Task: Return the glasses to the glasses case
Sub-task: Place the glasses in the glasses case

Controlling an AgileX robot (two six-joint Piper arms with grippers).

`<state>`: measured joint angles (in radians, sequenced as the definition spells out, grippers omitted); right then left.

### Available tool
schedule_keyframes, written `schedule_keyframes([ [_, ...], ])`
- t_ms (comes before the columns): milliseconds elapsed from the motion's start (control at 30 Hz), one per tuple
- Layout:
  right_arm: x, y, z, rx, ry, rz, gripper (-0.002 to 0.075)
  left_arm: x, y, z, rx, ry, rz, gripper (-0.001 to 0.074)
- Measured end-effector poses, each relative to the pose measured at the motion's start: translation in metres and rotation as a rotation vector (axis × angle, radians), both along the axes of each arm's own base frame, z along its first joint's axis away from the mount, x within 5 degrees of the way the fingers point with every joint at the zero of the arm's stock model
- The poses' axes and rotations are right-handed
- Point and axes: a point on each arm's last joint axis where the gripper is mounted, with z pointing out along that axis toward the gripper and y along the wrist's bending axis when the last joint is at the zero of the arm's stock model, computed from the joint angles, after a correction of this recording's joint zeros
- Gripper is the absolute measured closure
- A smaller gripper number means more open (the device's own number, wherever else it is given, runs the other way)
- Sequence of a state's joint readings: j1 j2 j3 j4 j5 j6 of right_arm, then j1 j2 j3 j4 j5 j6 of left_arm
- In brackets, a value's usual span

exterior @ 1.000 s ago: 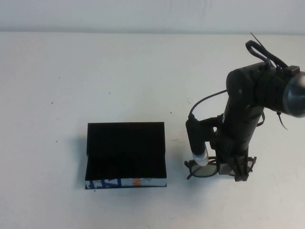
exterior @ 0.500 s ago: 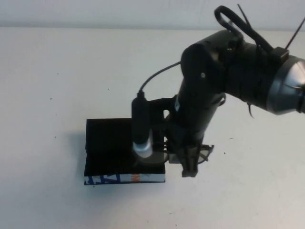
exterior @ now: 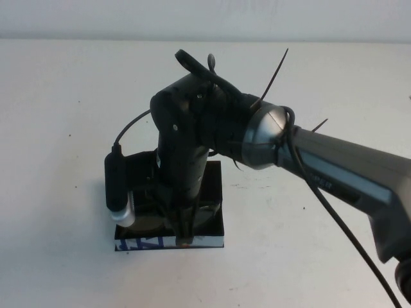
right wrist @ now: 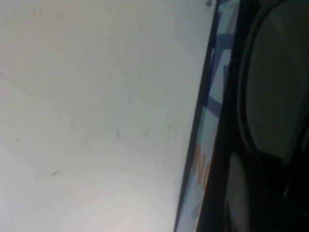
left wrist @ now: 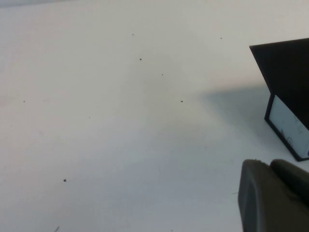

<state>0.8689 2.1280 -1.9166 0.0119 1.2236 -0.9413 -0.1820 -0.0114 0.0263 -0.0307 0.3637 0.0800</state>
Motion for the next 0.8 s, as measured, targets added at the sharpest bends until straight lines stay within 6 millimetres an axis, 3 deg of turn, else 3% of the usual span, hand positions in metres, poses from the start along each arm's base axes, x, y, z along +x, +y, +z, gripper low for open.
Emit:
schedule_keyframes([
  [233, 0.005, 0.006, -0.015, -0.019, 0.014, 0.0, 0.0664, 0.0, 0.0, 0.0, 0.0, 0.0, 0.0, 0.0735],
  [800, 0.009, 0.008, -0.023, -0.012, 0.038, -0.015, 0.0664, 0.0, 0.0, 0.0, -0.002, 0.0, 0.0, 0.0735],
])
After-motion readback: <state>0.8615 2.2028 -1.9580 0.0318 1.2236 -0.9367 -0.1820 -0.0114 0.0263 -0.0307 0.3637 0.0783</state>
